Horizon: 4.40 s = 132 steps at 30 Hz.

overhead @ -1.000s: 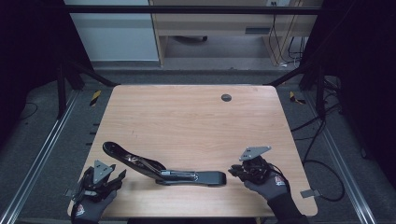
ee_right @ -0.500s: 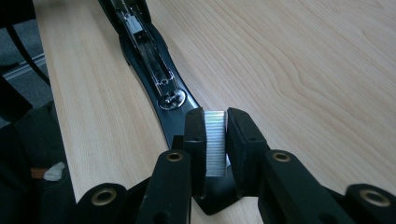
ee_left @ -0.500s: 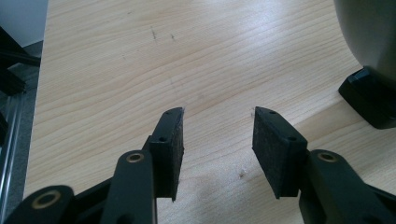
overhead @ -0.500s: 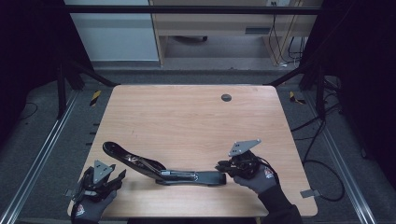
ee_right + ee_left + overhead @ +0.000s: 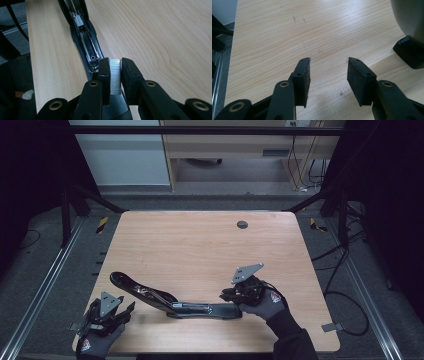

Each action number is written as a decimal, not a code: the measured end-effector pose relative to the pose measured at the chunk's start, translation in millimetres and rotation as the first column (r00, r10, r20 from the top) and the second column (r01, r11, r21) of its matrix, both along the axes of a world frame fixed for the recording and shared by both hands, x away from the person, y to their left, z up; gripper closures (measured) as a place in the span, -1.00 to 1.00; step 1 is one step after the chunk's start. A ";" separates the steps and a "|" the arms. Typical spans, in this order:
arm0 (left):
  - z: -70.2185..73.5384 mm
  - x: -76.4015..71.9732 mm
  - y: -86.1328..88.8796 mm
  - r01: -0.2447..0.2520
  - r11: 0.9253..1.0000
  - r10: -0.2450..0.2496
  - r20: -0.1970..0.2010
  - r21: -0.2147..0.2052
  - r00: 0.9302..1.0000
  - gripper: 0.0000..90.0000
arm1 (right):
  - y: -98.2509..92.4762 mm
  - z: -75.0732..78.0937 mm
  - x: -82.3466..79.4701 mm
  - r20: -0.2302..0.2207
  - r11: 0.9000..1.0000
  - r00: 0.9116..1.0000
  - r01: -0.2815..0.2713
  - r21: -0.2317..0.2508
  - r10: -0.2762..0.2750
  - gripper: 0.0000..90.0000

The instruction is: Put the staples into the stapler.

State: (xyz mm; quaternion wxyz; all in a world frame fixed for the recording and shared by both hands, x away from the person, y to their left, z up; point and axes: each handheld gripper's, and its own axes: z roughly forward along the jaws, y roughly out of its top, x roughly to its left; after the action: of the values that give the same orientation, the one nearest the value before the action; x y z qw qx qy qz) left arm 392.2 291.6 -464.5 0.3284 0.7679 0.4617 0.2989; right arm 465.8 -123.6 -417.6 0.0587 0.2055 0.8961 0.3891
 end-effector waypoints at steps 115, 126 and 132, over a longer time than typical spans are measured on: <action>-0.3 1.1 -0.7 0.007 1.000 -0.007 -0.005 0.004 1.000 0.18 | 84.1 -21.9 21.1 -0.028 0.941 0.947 -0.322 -0.103 0.321 0.74; -0.3 1.2 -0.7 0.008 1.000 -0.008 -0.005 0.005 1.000 0.18 | 85.7 -23.7 21.2 -0.030 0.939 0.945 -0.327 -0.110 0.326 0.74; -0.4 1.3 -0.7 0.007 1.000 -0.007 -0.004 0.003 1.000 0.18 | 86.2 -23.9 21.5 -0.028 0.937 0.944 -0.331 -0.111 0.330 0.74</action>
State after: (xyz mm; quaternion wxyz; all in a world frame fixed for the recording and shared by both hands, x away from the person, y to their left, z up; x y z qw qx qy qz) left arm 393.5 290.9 -464.9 0.3273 0.7705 0.4593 0.2971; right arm 487.4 -37.3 -441.4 0.0003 0.0504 0.9388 0.3407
